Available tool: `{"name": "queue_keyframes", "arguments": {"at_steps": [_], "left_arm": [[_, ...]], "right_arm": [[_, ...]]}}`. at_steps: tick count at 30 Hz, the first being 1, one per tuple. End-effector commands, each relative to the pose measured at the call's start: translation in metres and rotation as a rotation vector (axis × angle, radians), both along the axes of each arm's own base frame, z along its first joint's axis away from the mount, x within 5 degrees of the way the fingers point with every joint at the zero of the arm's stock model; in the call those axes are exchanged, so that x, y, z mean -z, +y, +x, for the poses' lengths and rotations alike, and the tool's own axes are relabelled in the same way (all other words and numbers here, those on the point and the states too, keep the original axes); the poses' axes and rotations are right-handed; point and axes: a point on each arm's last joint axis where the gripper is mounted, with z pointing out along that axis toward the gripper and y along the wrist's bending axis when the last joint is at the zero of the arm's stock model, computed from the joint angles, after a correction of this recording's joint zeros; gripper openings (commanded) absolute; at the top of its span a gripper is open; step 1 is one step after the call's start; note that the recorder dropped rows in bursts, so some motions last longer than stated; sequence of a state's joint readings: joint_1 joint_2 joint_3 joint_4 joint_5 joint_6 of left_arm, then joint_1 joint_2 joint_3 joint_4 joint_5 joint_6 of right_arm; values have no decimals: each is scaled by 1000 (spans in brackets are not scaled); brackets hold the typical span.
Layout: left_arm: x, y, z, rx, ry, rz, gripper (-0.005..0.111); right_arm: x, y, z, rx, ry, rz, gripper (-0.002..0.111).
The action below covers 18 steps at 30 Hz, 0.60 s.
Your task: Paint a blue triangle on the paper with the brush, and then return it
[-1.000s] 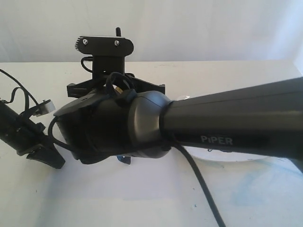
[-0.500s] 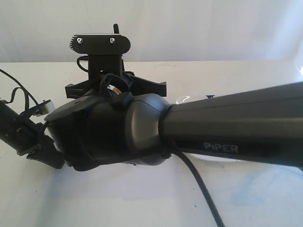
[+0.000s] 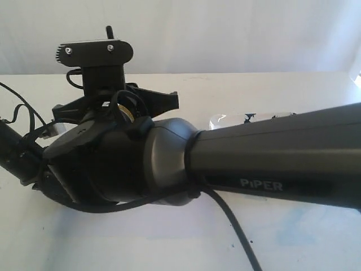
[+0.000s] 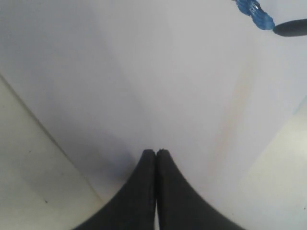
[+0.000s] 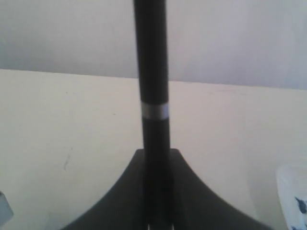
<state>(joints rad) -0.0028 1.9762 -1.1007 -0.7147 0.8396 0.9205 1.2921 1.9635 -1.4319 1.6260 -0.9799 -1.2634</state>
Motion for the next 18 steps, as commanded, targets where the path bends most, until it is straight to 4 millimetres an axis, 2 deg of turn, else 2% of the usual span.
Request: {"name": "queue_keyframes", "arguments": {"at_steps": [1, 8, 18], "left_arm": [[1, -2, -2, 1, 25, -24, 0], [1, -2, -2, -1, 26, -28, 0], [1, -2, -2, -4, 26, -30, 0]], "right_arm": [[-11, 4, 4, -55, -96, 37, 0], [1, 0, 26, -18, -50, 106, 0], [3, 3, 30, -51, -89, 117, 0]]}}
